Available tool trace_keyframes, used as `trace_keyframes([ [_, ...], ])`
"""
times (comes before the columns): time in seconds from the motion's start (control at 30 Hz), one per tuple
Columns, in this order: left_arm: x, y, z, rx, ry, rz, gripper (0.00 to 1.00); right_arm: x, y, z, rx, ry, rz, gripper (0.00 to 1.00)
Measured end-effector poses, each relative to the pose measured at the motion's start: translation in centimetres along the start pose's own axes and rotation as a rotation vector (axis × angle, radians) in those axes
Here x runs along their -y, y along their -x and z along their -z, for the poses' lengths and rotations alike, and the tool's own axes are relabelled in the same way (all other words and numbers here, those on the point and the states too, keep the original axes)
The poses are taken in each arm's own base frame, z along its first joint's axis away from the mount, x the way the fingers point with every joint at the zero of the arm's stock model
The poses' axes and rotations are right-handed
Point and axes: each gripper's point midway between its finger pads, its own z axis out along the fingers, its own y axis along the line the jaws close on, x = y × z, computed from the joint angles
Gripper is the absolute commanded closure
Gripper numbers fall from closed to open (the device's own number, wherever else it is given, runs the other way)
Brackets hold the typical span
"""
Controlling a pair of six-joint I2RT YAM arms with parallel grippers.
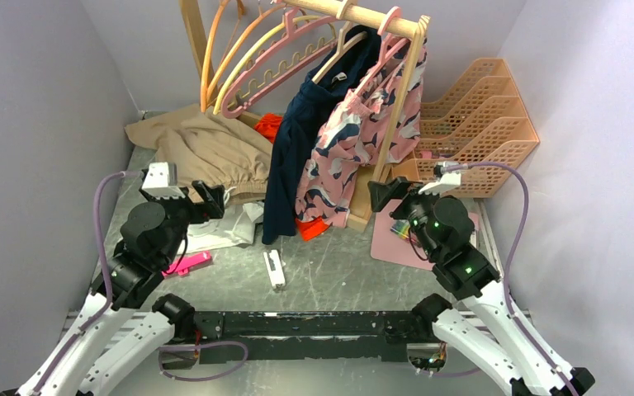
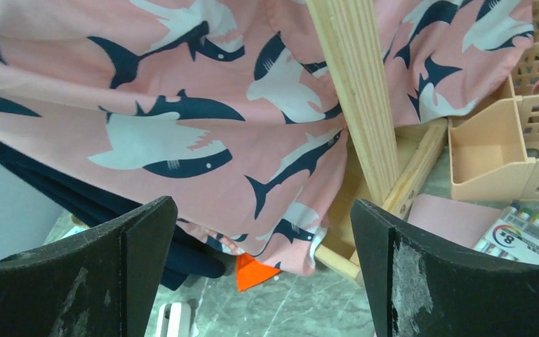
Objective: Place the shorts on the hanger
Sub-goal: Adjust the shorts at the center of the board.
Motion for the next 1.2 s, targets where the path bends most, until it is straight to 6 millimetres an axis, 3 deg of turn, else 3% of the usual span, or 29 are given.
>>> trace_keyframes([
  [0.27,0.0,-0.6,-0.5,-0.021,0.009,-0.010,0.06,1.7,-1.3,-1.0,-0.033,-0.105,-0.008,0.00],
  [0.5,-0.7,-0.8,-0.6,-0.019,0.046,-0.014,0.06,2.8,-1.3,-0.4,-0.016,-0.153,-0.015,0.01],
  [0.6,-1.3,-2.1,-1.7,-0.067,0.098,-0.027,0.06,2.7,-2.4,-0.3,-0.042,-0.124,-0.001,0.02],
  [0.7,-2.2,-4.6,-3.6,-0.174,0.169,-0.033,0.06,2.5,-3.6,-0.4,-0.083,-0.101,0.009,0.03],
  [0.83,-5.3,-7.5,-5.6,-0.302,0.275,0.040,0.06,2.1,-4.6,-0.6,-0.124,-0.074,0.015,0.03],
  [1.07,-12.4,-5.5,-6.3,-0.258,0.403,0.339,0.06,2.0,-6.8,-0.1,-0.171,-0.028,0.013,0.04],
  [1.2,-14.8,-6.7,-7.3,-0.307,0.421,0.459,0.06,1.8,-7.6,0.1,-0.189,-0.003,0.007,0.04],
])
